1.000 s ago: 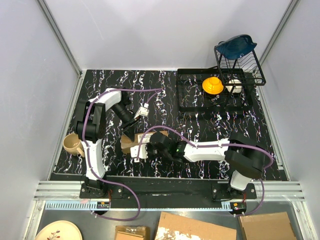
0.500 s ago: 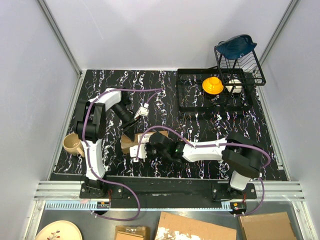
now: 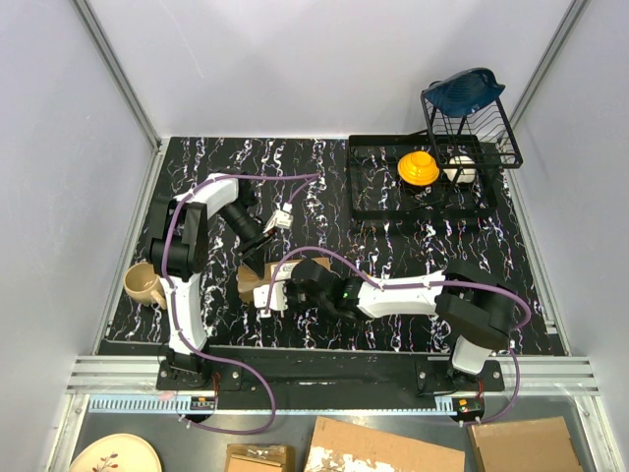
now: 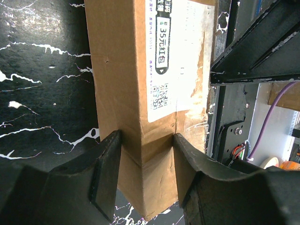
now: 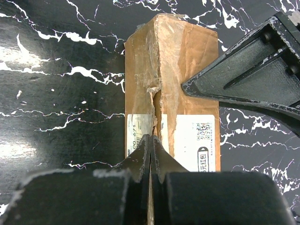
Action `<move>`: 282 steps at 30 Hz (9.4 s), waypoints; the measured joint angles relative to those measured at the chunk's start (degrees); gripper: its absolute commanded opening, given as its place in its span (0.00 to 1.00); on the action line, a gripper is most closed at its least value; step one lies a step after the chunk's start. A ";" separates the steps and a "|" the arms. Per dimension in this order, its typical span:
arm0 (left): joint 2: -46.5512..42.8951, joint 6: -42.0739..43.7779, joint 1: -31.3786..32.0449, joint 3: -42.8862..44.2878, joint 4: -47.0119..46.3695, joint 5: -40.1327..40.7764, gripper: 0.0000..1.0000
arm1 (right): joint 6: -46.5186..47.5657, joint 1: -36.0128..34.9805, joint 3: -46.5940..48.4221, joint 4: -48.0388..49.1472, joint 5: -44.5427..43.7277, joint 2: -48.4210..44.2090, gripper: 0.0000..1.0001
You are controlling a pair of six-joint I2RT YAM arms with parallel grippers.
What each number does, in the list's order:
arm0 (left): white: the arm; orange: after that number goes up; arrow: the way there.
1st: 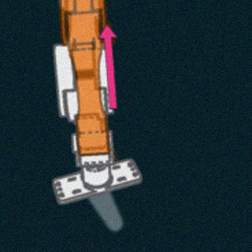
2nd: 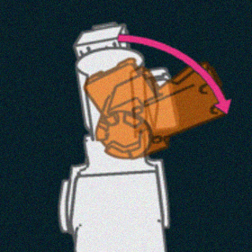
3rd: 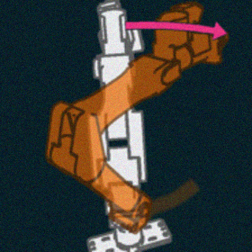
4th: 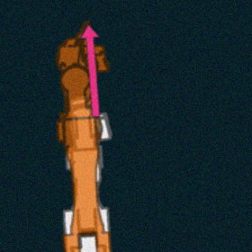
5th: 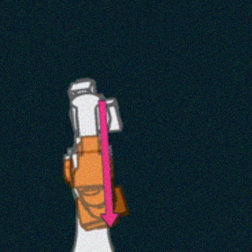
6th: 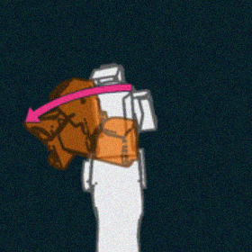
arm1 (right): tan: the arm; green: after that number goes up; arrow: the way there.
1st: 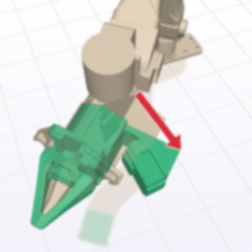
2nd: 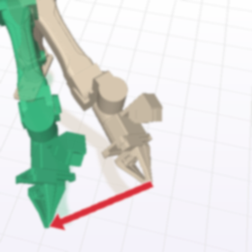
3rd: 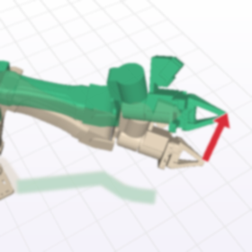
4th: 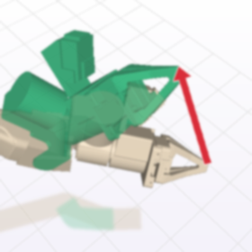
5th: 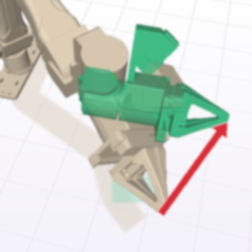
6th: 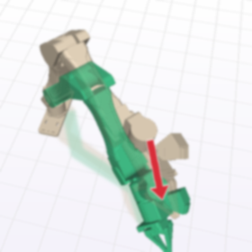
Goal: Unpack the express box
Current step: Open the express box at the center of the board.
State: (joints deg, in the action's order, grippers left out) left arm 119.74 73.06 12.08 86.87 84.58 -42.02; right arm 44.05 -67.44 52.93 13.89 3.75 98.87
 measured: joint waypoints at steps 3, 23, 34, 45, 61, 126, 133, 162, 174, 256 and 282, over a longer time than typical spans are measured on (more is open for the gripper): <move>0.00 0.00 0.00 0.00 0.00 0.00 0.44 | -0.39 -0.09 0.00 -0.04 0.07 0.00 0.00; 0.46 -0.35 0.02 0.44 0.70 0.15 0.44 | -5.62 -2.14 -2.03 1.18 -1.33 -1.27 0.00; 0.68 -0.90 0.02 0.85 0.96 0.57 0.44 | -9.35 -2.34 -3.32 2.78 -1.16 -1.55 0.00; 0.76 -1.20 0.09 1.01 1.20 0.83 0.44 | -15.67 -4.22 -7.85 0.83 2.95 0.79 0.00; 0.90 -1.51 0.09 1.25 1.31 0.94 0.45 | -12.94 -4.63 -7.26 -3.93 -1.49 -4.68 0.47; 0.87 -1.49 0.09 1.27 1.31 0.90 0.46 | -10.93 3.69 8.59 -8.74 14.10 3.13 0.00; 0.87 -1.49 0.09 1.27 1.31 0.92 0.46 | -11.28 3.69 9.44 -9.14 15.34 4.59 0.29; 0.87 -1.29 0.09 1.22 1.29 0.87 0.45 | -8.39 2.95 17.57 -19.19 18.25 9.55 0.53; 0.85 -1.05 0.09 1.14 1.27 0.79 0.45 | -12.26 3.61 16.90 -17.03 20.09 10.67 0.48; 0.50 -0.63 -0.44 0.44 0.66 0.13 0.45 | -1.31 3.67 18.05 -24.81 12.00 9.16 0.28; 0.50 -0.61 -0.46 0.92 0.72 0.42 0.46 | -8.13 2.25 15.23 -19.21 8.59 11.23 0.29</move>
State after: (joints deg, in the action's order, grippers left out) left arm 120.25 72.44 11.62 87.79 85.30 -41.60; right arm 35.92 -65.19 68.16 -5.32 12.34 110.10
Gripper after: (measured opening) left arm 0.463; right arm 0.301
